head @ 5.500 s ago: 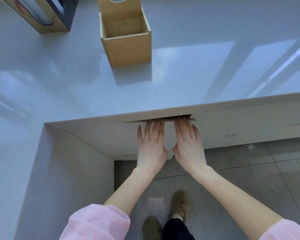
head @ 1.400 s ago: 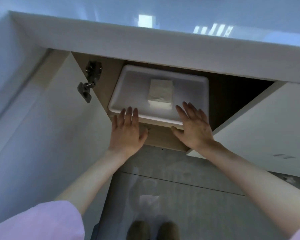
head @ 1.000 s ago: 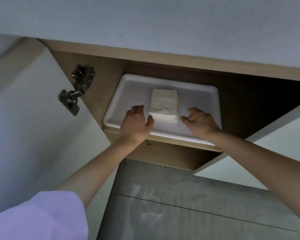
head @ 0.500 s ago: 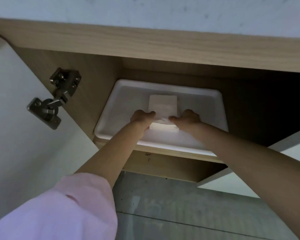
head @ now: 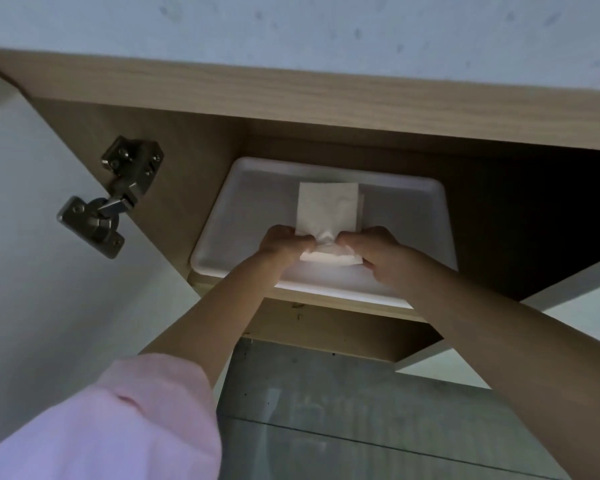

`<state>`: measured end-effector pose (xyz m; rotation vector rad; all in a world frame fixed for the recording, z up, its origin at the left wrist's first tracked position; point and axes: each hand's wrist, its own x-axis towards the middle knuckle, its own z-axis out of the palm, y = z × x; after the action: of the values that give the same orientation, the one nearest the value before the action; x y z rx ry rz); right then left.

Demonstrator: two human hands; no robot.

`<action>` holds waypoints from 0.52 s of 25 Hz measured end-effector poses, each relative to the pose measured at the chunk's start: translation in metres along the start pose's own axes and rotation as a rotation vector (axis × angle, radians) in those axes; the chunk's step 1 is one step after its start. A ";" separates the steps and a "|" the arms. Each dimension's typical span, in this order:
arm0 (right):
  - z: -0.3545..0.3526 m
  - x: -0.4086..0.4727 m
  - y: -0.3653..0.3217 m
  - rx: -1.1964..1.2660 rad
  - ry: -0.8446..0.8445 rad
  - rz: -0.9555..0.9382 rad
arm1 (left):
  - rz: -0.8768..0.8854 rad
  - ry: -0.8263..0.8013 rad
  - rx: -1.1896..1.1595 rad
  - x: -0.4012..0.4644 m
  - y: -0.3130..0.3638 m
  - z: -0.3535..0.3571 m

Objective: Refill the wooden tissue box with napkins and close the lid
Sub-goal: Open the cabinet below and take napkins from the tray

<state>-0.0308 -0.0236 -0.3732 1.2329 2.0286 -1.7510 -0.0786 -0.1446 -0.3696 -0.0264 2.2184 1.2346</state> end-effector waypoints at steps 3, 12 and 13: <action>-0.003 -0.017 -0.001 0.175 -0.068 0.037 | 0.007 -0.051 -0.104 -0.023 -0.001 -0.009; -0.014 -0.147 -0.012 0.389 -0.309 0.036 | -0.171 -0.324 -0.654 -0.141 -0.001 -0.060; -0.017 -0.161 -0.013 0.420 -0.330 0.053 | -0.198 -0.333 -0.689 -0.156 0.000 -0.066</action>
<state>0.0681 -0.0816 -0.2588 0.9933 1.4817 -2.2546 0.0176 -0.2359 -0.2651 -0.2811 1.3967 1.6847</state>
